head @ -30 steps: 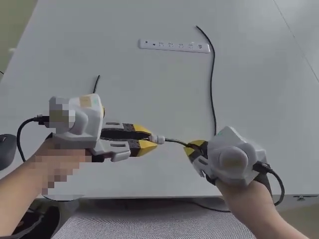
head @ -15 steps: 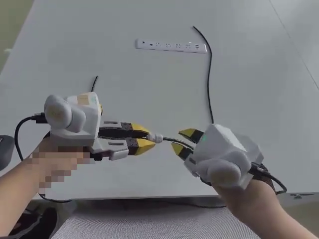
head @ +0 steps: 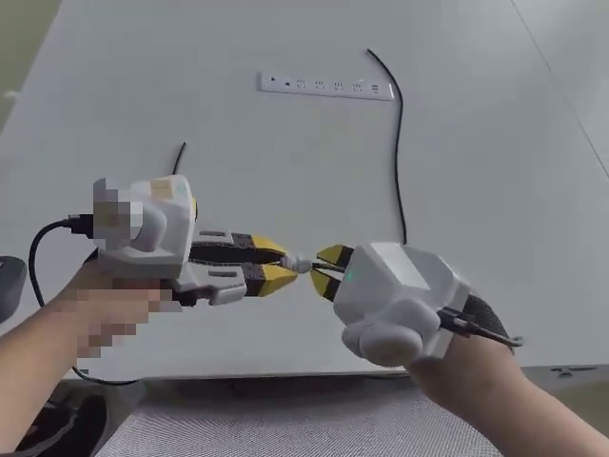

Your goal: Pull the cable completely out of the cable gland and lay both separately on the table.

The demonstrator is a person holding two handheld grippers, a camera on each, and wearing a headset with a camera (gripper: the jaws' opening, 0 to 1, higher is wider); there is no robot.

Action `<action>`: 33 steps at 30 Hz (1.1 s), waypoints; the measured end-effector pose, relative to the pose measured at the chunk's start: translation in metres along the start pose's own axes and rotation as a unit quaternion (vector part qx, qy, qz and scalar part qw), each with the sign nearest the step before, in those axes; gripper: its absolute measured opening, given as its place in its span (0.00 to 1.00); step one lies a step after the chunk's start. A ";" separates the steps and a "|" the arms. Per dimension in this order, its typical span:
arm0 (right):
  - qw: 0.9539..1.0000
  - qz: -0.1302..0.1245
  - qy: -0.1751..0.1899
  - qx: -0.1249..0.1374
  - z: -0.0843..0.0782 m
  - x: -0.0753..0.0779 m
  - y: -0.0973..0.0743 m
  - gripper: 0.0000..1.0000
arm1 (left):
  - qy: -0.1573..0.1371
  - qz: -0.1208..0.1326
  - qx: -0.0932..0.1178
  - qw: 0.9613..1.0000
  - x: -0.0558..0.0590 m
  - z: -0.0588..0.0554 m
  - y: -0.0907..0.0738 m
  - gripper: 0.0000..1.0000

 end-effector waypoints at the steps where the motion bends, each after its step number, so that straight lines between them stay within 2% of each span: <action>1: 1.000 -0.001 -0.002 -0.001 0.000 0.000 0.000 0.01 | 0.001 -0.001 -0.003 1.000 0.000 0.000 0.000 0.15; 12: 0.999 -0.003 0.026 0.019 -0.005 0.008 -0.002 0.00 | 0.006 0.005 0.003 1.000 0.000 0.003 0.001 0.15; 14: 0.999 -0.015 0.036 0.017 -0.008 0.012 -0.002 0.00 | 0.007 0.009 0.005 1.000 -0.001 0.003 -0.001 0.15; 22: 0.995 -0.029 0.098 -0.003 -0.030 0.025 -0.004 0.00 | 0.004 0.012 0.010 1.000 0.000 0.003 -0.006 0.15; 23: 0.992 -0.031 0.125 -0.007 -0.035 0.026 -0.004 0.00 | 0.004 0.013 0.010 1.000 0.000 0.003 -0.006 0.15; 27: 0.983 -0.040 0.179 -0.014 -0.050 0.031 -0.002 0.00 | 0.003 0.015 0.010 1.000 0.000 0.002 -0.008 0.15; 29: 0.975 -0.043 0.215 -0.020 -0.061 0.033 -0.001 0.00 | 0.003 0.016 0.011 1.000 0.000 0.002 -0.008 0.15; 31: 0.970 -0.045 0.237 -0.018 -0.067 0.034 0.001 0.00 | 0.003 0.016 0.012 1.000 0.000 0.002 -0.008 0.15; 33: 0.959 -0.047 0.277 -0.020 -0.074 0.034 0.003 0.00 | 0.005 0.017 0.012 1.000 0.001 0.003 -0.008 0.15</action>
Point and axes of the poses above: the centre of the closed fingertips' face, and the gripper's own axes: y roughly forward along the fingers, x roughly to its right, z roughly out of its top, the point moved 10 cm from there along -y, roughly backward along the fingers, and after that the axes turned 12 degrees about y, right-handed, at the moved point
